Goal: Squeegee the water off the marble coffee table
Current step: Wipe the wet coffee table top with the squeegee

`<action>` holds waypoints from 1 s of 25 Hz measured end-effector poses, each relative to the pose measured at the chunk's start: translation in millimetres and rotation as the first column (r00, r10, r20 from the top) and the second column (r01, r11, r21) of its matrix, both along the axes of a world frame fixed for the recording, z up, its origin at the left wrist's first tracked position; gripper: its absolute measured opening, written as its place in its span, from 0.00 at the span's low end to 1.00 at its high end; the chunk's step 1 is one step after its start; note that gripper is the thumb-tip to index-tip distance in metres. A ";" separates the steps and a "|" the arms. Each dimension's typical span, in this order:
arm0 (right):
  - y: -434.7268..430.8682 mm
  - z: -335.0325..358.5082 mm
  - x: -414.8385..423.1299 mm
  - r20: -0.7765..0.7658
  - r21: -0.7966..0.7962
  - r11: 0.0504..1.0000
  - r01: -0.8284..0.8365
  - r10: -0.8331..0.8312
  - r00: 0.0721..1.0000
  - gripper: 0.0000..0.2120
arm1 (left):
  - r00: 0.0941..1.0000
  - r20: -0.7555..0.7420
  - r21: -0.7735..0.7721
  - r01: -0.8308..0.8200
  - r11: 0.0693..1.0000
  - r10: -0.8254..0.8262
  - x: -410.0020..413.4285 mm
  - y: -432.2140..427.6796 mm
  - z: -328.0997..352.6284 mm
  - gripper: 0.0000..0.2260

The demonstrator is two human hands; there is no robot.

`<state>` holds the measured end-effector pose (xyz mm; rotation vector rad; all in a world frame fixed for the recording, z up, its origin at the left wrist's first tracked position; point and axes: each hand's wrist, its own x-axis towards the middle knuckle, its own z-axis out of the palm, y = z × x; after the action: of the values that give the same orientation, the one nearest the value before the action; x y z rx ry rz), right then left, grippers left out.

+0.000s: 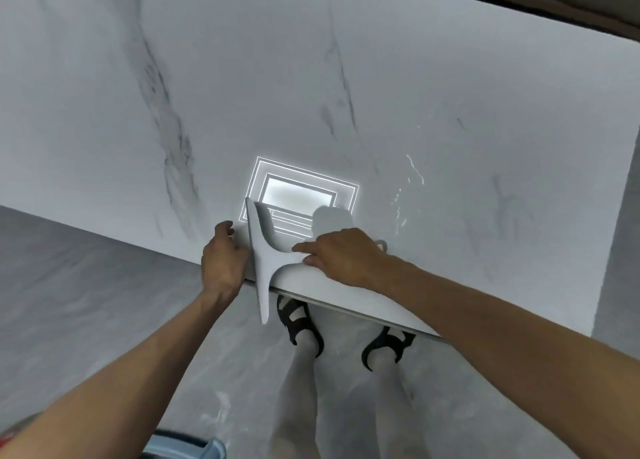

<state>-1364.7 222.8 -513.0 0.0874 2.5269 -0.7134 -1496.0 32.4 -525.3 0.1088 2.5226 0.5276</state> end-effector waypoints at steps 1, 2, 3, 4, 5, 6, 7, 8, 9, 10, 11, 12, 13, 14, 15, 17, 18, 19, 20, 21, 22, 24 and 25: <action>-19.3 -5.0 -15.0 -0.001 -0.017 1.000 -0.018 0.018 1.000 0.18 | 0.999 -0.002 -0.019 -0.034 0.999 0.034 -6.5 -5.8 0.5 0.22; -33.5 -8.4 -25.2 -0.005 -0.024 0.999 -0.030 0.030 1.000 0.18 | 0.999 0.006 -0.044 -0.051 0.998 0.051 -11.6 -11.0 1.0 0.23; -40.7 -11.3 -31.0 -0.015 -0.015 0.999 -0.033 0.033 0.999 0.17 | 0.998 0.025 -0.072 -0.051 0.996 0.053 -14.6 -14.1 1.4 0.25; -41.1 -13.3 -32.7 -0.029 0.010 1.000 -0.028 0.028 0.999 0.16 | 0.998 0.045 -0.091 -0.031 0.995 0.036 -16.1 -15.6 1.5 0.26; -35.4 -14.3 -29.6 -0.045 0.040 0.999 -0.009 0.011 0.999 0.16 | 0.998 0.059 -0.099 0.014 0.995 -0.008 -15.1 -14.2 2.0 0.26; -24.3 -14.9 -21.2 -0.051 0.065 0.998 0.017 -0.014 0.999 0.16 | 0.995 0.056 -0.097 0.082 0.992 -0.077 -12.0 -11.1 2.7 0.25; -8.7 -14.5 -7.8 -0.044 0.083 0.995 0.048 -0.045 0.998 0.16 | 0.985 0.046 -0.094 0.168 0.981 -0.165 -7.3 -6.8 3.4 0.23; 10.8 -11.9 10.4 -0.022 0.097 0.992 0.084 -0.083 0.996 0.17 | 0.964 0.037 -0.091 0.265 0.960 -0.263 -1.1 -1.7 4.2 0.22; 33.0 -7.7 32.4 0.006 0.117 0.985 0.127 -0.128 0.992 0.17 | 0.934 0.032 -0.084 0.358 0.930 -0.357 5.9 4.0 4.7 0.22; 56.5 -2.2 57.0 0.028 0.151 0.973 0.173 -0.179 0.983 0.18 | 0.904 0.027 -0.077 0.428 0.900 -0.428 13.6 10.8 5.2 0.23; 80.9 4.0 82.4 0.045 0.194 0.957 0.215 -0.227 0.973 0.18 | 0.880 0.026 -0.075 0.475 0.877 -0.474 21.2 18.7 5.9 0.24; 104.2 11.1 107.6 0.062 0.239 0.939 0.249 -0.270 0.961 0.18 | 0.859 0.030 -0.079 0.512 0.855 -0.512 29.2 27.0 5.9 0.25; 125.7 17.8 130.5 0.081 0.281 0.918 0.279 -0.313 0.946 0.18 | 0.835 0.041 -0.086 0.551 0.830 -0.549 37.4 35.5 5.3 0.25; 144.6 24.1 151.1 0.097 0.324 0.896 0.304 -0.351 0.931 0.18 | 0.808 0.055 -0.095 0.589 0.802 -0.587 45.6 44.3 4.2 0.25; 160.2 29.8 167.3 0.108 0.365 0.876 0.316 -0.377 0.920 0.18 | 0.781 0.076 -0.110 0.624 0.773 -0.620 53.0 52.1 2.8 0.25; 181.2 41.5 189.6 0.106 0.435 0.843 0.318 -0.399 0.911 0.18 | 0.746 0.121 -0.158 0.666 0.729 -0.655 65.8 64.8 -0.6 0.24; 185.1 46.0 195.3 0.090 0.450 0.834 0.318 -0.397 0.914 0.18 | 0.745 0.131 -0.178 0.666 0.724 -0.654 70.3 69.2 -1.5 0.23; 183.7 48.7 197.2 0.069 0.445 0.837 0.318 -0.386 0.920 0.18 | 0.752 0.129 -0.188 0.659 0.728 -0.647 73.4 72.4 -1.6 0.23; 177.1 50.1 195.6 0.053 0.418 0.853 0.313 -0.367 0.929 0.18 | 0.758 0.114 -0.185 0.651 0.736 -0.642 76.0 74.6 -1.2 0.22; 165.3 49.2 190.7 0.043 0.369 0.880 0.299 -0.338 0.940 0.19 | 0.759 0.091 -0.172 0.649 0.741 -0.644 78.0 75.6 -0.3 0.21; 149.2 45.8 183.0 0.042 0.306 0.912 0.273 -0.300 0.953 0.19 | 0.756 0.067 -0.152 0.653 0.742 -0.652 80.1 76.5 0.2 0.21; 109.4 31.9 165.0 0.051 0.185 0.968 0.168 -0.180 0.982 0.19 | 0.759 0.049 -0.099 0.651 0.753 -0.649 84.6 77.9 1.8 0.23; 90.3 23.7 158.7 0.056 0.142 0.986 0.092 -0.100 0.993 0.18 | 0.764 0.053 -0.081 0.645 0.760 -0.643 88.7 80.4 2.1 0.23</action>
<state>-1206.0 313.1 -489.4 0.2776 2.5231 -0.5604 -1407.2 112.8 -523.2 0.8996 2.2743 0.1173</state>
